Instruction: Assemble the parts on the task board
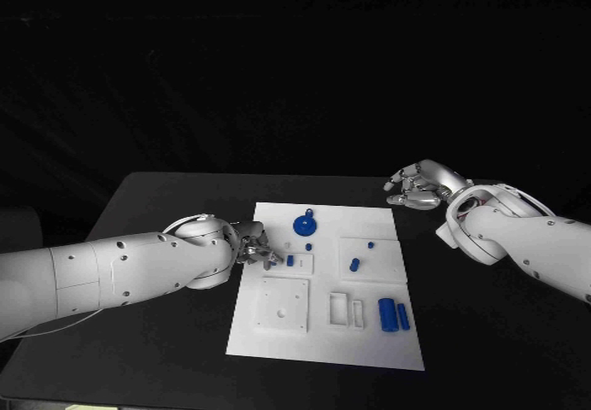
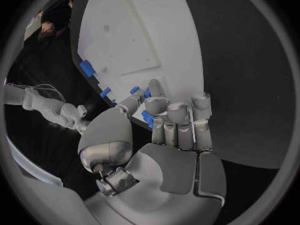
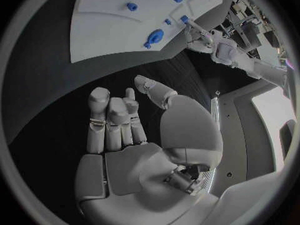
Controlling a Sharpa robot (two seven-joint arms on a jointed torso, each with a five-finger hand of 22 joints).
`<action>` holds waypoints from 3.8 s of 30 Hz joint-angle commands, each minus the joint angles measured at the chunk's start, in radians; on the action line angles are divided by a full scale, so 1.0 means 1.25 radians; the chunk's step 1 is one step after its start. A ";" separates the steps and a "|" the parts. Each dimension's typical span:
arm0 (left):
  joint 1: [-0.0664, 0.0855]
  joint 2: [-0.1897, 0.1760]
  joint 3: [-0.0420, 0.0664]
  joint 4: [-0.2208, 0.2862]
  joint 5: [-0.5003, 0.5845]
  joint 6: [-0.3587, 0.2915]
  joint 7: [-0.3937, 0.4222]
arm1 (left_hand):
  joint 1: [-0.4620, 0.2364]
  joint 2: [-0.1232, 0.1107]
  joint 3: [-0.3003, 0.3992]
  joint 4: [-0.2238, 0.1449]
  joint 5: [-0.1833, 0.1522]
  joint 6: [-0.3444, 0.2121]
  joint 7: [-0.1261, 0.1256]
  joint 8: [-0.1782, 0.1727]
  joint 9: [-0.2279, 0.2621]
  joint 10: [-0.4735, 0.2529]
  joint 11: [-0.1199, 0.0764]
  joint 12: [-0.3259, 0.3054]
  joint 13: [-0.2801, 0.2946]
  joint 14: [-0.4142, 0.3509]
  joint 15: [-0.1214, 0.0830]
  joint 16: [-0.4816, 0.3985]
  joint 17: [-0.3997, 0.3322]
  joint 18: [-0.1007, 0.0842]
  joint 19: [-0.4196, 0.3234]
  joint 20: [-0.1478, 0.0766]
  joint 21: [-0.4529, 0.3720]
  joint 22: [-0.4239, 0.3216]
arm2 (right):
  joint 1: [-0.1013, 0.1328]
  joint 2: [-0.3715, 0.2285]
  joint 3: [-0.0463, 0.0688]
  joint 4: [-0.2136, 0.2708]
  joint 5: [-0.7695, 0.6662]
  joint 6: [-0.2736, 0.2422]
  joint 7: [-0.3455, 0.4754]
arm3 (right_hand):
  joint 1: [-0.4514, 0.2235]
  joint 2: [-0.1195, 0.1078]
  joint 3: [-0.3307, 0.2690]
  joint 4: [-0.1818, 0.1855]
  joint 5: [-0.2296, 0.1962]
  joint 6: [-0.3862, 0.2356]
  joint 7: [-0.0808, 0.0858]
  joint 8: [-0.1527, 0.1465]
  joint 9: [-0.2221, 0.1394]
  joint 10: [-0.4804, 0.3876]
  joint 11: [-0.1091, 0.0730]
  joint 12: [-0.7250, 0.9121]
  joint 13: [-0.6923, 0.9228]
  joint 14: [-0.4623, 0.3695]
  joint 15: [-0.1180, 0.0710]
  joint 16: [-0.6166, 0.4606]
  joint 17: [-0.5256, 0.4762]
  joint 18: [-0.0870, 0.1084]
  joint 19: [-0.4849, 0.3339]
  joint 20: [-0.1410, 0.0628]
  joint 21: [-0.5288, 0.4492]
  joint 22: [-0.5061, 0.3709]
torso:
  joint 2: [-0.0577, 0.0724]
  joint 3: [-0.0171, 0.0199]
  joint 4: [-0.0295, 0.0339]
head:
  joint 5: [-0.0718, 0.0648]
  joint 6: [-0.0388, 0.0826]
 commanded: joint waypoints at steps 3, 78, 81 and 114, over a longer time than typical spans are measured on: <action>-0.002 -0.003 -0.001 -0.006 0.000 -0.003 -0.007 | -0.024 -0.032 -0.029 0.027 -0.003 -0.003 0.006 0.006 0.003 -0.003 0.003 0.004 0.002 -0.007 0.001 0.000 0.002 0.014 0.003 -0.095 0.003 0.010 | 0.000 0.000 0.000 0.001 -0.007 0.009 0.004 | -0.006 0.001 -0.003 0.000 0.005 0.001 0.006 -0.004 0.000 -0.002 0.001 0.002 -0.001 0.004 -0.001 -0.005 0.001 0.031 -0.001 -0.004 0.000 0.013 | 0.000 -0.0003 -0.0003 | -0.001 0.000; 0.003 0.192 0.007 -0.186 -0.203 -0.111 0.312 | 0.361 -0.046 -0.012 -0.123 0.006 -0.243 0.131 -0.122 -0.038 -0.243 0.185 -0.693 -0.362 -0.161 0.161 -0.120 -0.064 0.021 -0.124 0.032 -0.122 0.009 | 0.000 0.012 0.000 -0.002 -0.006 0.010 0.006 | -0.007 0.000 -0.005 0.001 0.014 0.000 0.006 -0.004 0.000 -0.001 0.002 0.002 -0.002 0.004 -0.001 -0.005 0.001 0.031 -0.001 -0.004 0.000 0.013 | 0.001 -0.0001 -0.0009 | -0.018 0.008; 0.002 0.197 0.006 -0.193 -0.209 -0.109 0.312 | 0.363 -0.044 -0.011 -0.122 0.006 -0.242 0.131 -0.123 -0.038 -0.242 0.186 -0.696 -0.363 -0.160 0.161 -0.119 -0.064 0.022 -0.123 0.033 -0.122 0.009 | 0.000 0.013 0.000 -0.001 -0.006 0.009 0.006 | -0.007 0.000 -0.005 0.001 0.014 0.000 0.006 -0.004 0.000 -0.001 0.002 0.002 -0.002 0.004 -0.001 -0.005 0.001 0.031 -0.001 -0.004 0.000 0.013 | 0.001 -0.0003 -0.0007 | -0.019 0.007; -0.022 0.220 0.005 -0.230 -0.221 -0.088 0.322 | 0.369 -0.016 -0.019 -0.121 0.007 -0.214 0.122 -0.123 -0.036 -0.174 0.167 -0.702 -0.362 -0.137 0.143 -0.064 -0.045 0.029 -0.095 0.020 -0.092 0.016 | 0.000 0.015 0.000 0.000 -0.006 0.010 0.007 | -0.008 0.001 -0.006 0.002 0.016 0.000 0.006 -0.004 0.000 -0.001 0.002 0.002 -0.002 0.005 -0.001 -0.005 0.001 0.031 0.000 -0.004 0.000 0.013 | 0.000 -0.0003 -0.0001 | -0.022 0.002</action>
